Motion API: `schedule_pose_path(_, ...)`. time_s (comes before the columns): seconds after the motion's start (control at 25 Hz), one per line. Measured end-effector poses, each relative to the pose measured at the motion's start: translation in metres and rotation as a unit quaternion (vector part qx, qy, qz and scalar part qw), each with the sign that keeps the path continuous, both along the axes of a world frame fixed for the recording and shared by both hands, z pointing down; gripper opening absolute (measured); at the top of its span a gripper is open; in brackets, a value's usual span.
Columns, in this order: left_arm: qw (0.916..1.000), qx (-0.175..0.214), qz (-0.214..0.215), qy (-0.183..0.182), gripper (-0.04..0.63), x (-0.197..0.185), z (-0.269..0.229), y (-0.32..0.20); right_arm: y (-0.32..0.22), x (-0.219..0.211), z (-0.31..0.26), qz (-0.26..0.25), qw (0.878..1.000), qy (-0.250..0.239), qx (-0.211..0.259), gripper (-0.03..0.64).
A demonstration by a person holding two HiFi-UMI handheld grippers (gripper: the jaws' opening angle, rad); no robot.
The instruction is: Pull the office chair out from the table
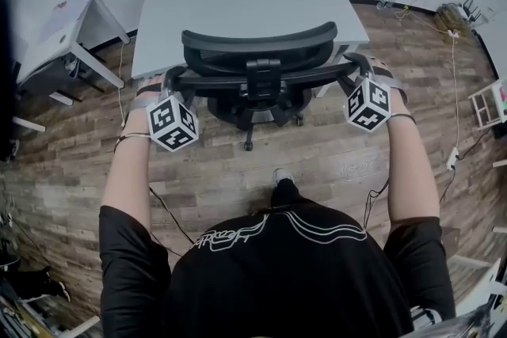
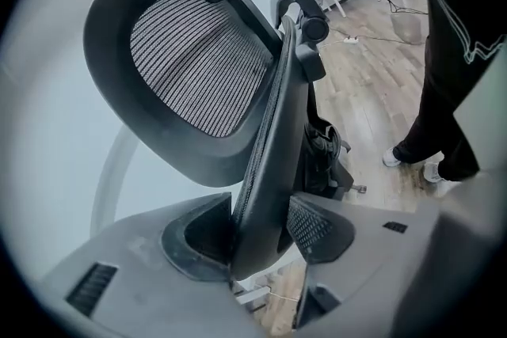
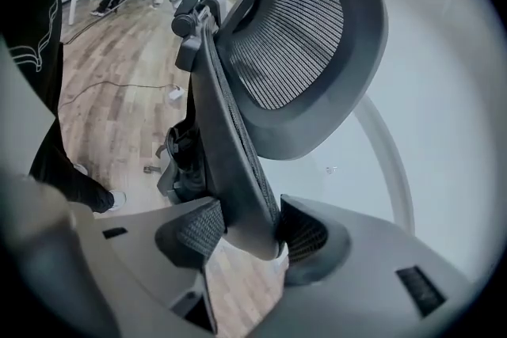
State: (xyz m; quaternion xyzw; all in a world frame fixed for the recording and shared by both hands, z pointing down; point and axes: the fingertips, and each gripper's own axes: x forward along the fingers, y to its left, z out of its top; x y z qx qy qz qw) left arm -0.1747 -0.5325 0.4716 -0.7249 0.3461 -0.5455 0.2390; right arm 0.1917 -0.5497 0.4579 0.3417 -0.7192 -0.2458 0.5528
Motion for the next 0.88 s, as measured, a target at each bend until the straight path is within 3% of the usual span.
schedule_pose_path(0.48, 0.9986, 0.045, 0.025, 0.014, 0.207, -0.003, 0.013, 0.092, 0.098, -0.003, 0.018, 0.044, 0.999, 0.003, 0.029, 0.23)
schedule_pose_path(0.88, 0.9969, 0.063, 0.039, 0.028, 0.207, -0.004, 0.0, 0.109, 0.115, -0.005, 0.006, 0.068, 0.997, 0.003, 0.03, 0.233)
